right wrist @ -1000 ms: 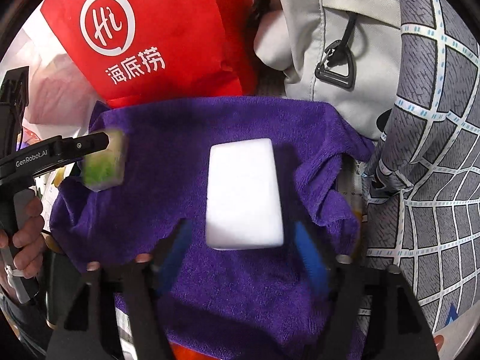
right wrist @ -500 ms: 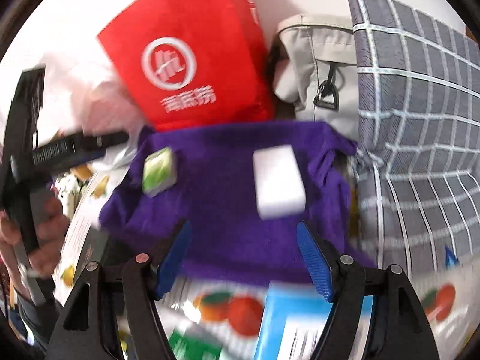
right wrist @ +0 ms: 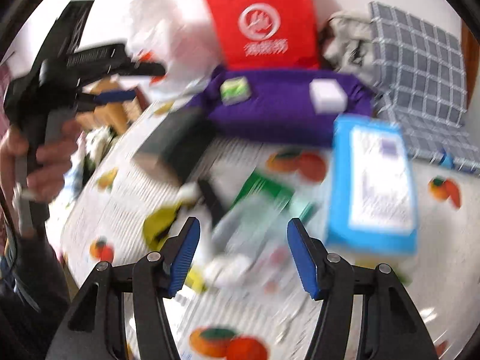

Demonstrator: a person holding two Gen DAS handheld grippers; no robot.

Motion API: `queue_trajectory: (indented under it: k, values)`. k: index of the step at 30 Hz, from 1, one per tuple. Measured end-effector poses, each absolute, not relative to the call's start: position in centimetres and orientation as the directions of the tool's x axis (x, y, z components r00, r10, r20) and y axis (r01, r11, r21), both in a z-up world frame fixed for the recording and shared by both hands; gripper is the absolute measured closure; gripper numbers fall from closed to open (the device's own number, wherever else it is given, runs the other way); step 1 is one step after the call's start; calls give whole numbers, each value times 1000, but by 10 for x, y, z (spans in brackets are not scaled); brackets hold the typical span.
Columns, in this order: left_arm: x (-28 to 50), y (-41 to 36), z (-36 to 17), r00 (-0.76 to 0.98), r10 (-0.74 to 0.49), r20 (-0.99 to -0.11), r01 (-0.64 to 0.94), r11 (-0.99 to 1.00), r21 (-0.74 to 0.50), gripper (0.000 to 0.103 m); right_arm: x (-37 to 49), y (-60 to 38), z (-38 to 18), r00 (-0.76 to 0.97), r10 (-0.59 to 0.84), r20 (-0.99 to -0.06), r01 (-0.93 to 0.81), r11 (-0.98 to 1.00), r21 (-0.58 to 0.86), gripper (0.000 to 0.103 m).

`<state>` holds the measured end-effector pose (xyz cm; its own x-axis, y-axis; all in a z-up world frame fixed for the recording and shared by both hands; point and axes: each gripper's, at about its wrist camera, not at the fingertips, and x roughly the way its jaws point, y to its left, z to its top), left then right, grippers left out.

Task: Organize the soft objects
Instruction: 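Grasp the white knotted cloth with the right tool while the left tool grasps the yellow pouch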

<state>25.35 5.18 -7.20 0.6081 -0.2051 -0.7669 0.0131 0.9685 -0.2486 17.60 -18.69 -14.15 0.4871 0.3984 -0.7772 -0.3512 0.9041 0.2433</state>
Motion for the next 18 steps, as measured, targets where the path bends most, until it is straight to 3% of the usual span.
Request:
queue_trajectory:
  k: [6, 9, 18]
  values:
    - [211, 59, -85, 586, -236, -776, 15, 960, -280, 19, 159, -177, -172, 468, 381, -797, -333, 912, 240, 44]
    - [194, 63, -90, 578, -226, -784, 19, 964, -264, 19, 156, -172, -180, 484, 349, -802, -322, 924, 207, 71]
    - [162, 66, -115, 539, -180, -823, 2, 977, -212, 19, 123, -180, -154, 573, 368, -732, -331, 921, 204, 71]
